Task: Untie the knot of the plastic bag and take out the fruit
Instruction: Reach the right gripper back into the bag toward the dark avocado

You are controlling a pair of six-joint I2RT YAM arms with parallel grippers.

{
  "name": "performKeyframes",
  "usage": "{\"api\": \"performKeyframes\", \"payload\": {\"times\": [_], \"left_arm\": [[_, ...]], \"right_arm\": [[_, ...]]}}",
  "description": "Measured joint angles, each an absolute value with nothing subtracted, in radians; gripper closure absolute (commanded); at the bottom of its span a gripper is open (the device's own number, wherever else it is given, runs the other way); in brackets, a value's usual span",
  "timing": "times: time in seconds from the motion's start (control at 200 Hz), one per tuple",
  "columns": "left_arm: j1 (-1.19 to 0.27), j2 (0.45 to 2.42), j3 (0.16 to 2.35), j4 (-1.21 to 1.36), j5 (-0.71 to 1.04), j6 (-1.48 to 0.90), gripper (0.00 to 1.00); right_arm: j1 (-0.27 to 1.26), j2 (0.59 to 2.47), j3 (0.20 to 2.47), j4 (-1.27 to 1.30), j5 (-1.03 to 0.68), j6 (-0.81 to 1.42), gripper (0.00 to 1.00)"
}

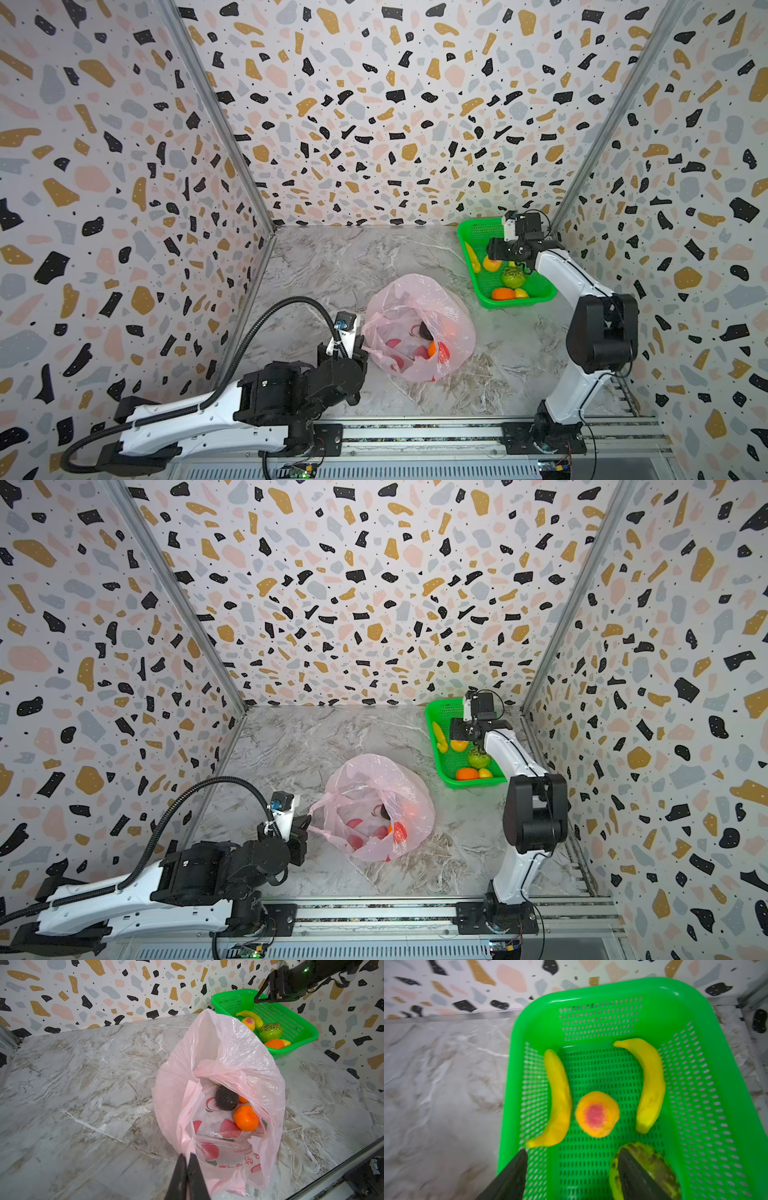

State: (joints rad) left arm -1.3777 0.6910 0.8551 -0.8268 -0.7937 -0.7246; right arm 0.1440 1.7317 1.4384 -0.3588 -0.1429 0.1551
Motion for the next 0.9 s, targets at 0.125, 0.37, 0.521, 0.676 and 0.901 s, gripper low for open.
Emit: {"api": "performKeyframes", "payload": {"times": [0.125, 0.37, 0.521, 0.676, 0.901], "left_arm": [[-1.378, 0.689, 0.854, -0.826, -0.793, -0.724, 1.00], [-1.378, 0.679, 0.844, -0.825, -0.789, -0.724, 1.00], [-1.378, 0.679, 0.844, -0.824, -0.786, -0.724, 1.00], [-1.378, 0.679, 0.844, -0.820, -0.786, -0.721, 1.00], [-1.378, 0.679, 0.844, -0.817, -0.786, -0.720, 1.00]], "right_arm": [[0.294, 1.542, 1.344, -0.418, -0.228, 0.157, 0.29], [0.639, 1.319, 1.145, -0.467, -0.332, 0.267, 0.31], [0.801, 1.345, 1.057, -0.435, -0.332, 0.365, 0.32], [0.905, 1.447, 1.053, -0.369, -0.310, 0.429, 0.31], [0.950, 1.634, 1.148, -0.304, -0.233, 0.495, 0.16]]}}
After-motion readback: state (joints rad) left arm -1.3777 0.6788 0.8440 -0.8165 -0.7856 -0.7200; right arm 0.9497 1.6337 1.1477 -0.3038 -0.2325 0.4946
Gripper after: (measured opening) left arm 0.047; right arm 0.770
